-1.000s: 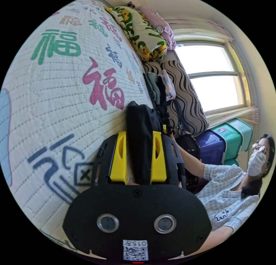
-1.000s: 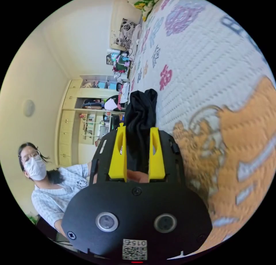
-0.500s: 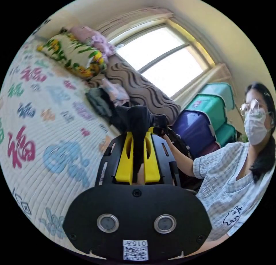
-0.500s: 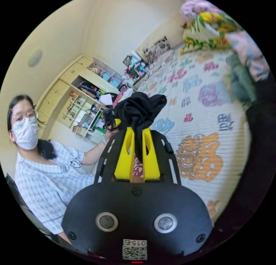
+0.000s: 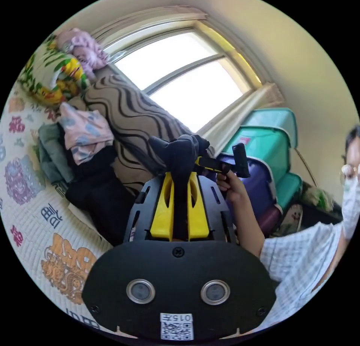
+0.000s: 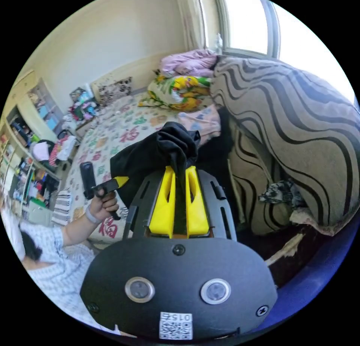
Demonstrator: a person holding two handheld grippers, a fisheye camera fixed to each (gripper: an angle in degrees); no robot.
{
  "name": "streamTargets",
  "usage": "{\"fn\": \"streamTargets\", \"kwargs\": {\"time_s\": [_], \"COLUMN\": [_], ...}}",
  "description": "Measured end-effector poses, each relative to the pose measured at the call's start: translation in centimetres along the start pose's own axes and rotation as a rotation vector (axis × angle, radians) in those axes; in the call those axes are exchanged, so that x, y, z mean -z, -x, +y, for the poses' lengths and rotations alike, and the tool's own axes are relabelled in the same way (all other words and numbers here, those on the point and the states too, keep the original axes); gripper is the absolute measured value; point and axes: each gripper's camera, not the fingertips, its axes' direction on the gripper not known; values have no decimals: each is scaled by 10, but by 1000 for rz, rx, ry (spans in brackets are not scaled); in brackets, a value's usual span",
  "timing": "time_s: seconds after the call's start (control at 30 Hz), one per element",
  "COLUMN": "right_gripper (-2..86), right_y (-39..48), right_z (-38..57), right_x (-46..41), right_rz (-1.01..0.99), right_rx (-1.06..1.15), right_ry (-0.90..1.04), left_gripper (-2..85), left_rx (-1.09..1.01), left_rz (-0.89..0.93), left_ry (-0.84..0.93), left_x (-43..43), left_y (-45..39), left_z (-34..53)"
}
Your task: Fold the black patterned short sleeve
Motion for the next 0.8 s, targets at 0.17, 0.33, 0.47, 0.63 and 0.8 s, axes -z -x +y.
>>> {"fn": "streamTargets", "kwargs": {"time_s": [0.17,0.33,0.47,0.63,0.8], "right_gripper": [82,109,105,105,95], "right_y": [-44,-20,66,212,343], "right_z": [-32,13,76,186,277], "right_x": [-171,-192,-171,-157,-185], "right_rz": [206,89,-67,-215,-496], "right_rx": [-203,-251,-74,136,156], "right_ry": [355,172,30,-110,-129], "left_gripper": [111,110,91,99,118], "left_rx": [326,232,220,204,279], "left_rz": [-300,-233,-225,-590,-1174], "left_ry": [116,104,112,10,-153], "left_x": [-99,-58,42,208,371], "left_y": [110,108,66,-59,-211], "left_z": [-13,-1,37,85,136]}}
